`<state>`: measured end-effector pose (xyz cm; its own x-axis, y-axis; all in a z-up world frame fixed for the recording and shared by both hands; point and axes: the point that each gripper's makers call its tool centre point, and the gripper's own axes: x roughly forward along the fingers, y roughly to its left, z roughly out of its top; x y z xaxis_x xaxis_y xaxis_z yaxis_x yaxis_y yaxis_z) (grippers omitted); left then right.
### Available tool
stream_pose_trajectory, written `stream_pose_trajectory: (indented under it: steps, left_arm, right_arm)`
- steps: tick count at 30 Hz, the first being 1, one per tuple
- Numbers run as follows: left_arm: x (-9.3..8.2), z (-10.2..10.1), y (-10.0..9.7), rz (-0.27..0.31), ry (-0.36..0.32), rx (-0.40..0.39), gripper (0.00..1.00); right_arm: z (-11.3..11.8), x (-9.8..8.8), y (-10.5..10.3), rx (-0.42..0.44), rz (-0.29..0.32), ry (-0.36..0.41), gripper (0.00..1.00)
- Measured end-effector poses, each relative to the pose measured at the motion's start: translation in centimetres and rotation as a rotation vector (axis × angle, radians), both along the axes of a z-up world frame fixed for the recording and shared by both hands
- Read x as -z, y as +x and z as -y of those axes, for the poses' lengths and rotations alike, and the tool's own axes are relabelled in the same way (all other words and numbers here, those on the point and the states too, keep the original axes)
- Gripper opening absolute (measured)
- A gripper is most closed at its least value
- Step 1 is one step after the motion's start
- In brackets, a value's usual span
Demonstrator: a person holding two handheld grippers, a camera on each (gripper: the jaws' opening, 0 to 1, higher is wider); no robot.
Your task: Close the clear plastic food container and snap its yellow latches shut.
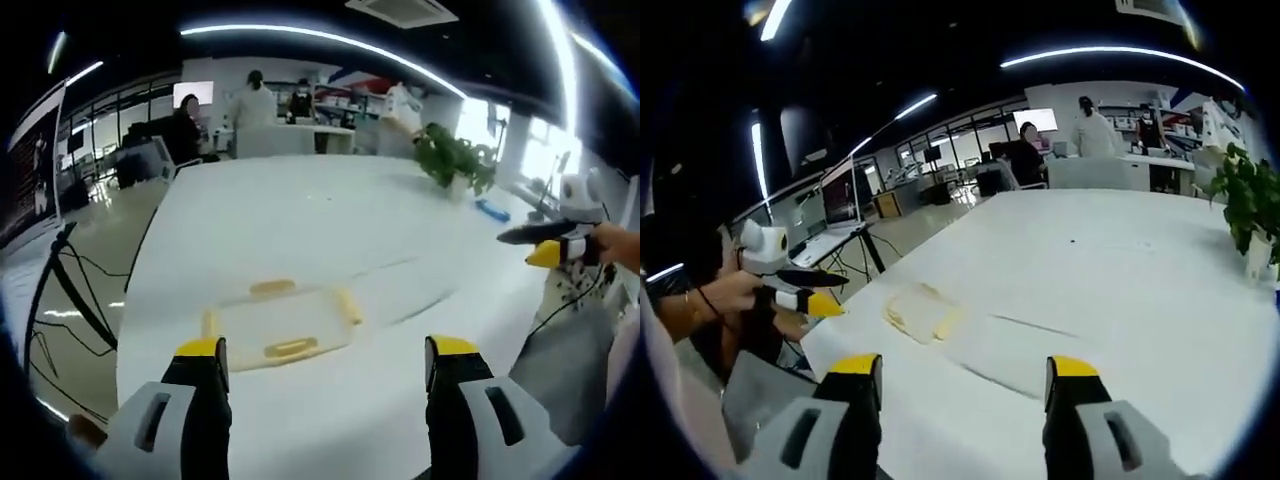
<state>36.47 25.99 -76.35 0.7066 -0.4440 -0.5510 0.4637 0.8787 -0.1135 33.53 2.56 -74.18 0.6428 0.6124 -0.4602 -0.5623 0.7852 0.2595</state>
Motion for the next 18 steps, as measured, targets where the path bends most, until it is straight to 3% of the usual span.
stream_pose_trajectory:
  steps: [4,10,14,18]
  left_arm:
    - [0.4,-0.4,1.2,-0.011,-0.017,0.01,0.79]
    - [1.0,-0.8,2.5,-0.011,0.024,0.04,0.77]
    - [1.6,-0.3,2.8,-0.025,0.044,0.072,0.77]
    - [1.9,0.1,3.1,-0.032,0.053,0.104,0.77]
  right_arm:
    - [-1.1,0.0,0.8,-0.042,-0.003,0.002,0.65]
    - [-2.7,0.3,2.3,-0.145,0.03,-0.086,0.66]
    - [-4.3,0.2,3.3,-0.185,0.039,-0.078,0.66]
    - [-5.4,1.4,4.2,-0.244,0.019,-0.127,0.66]
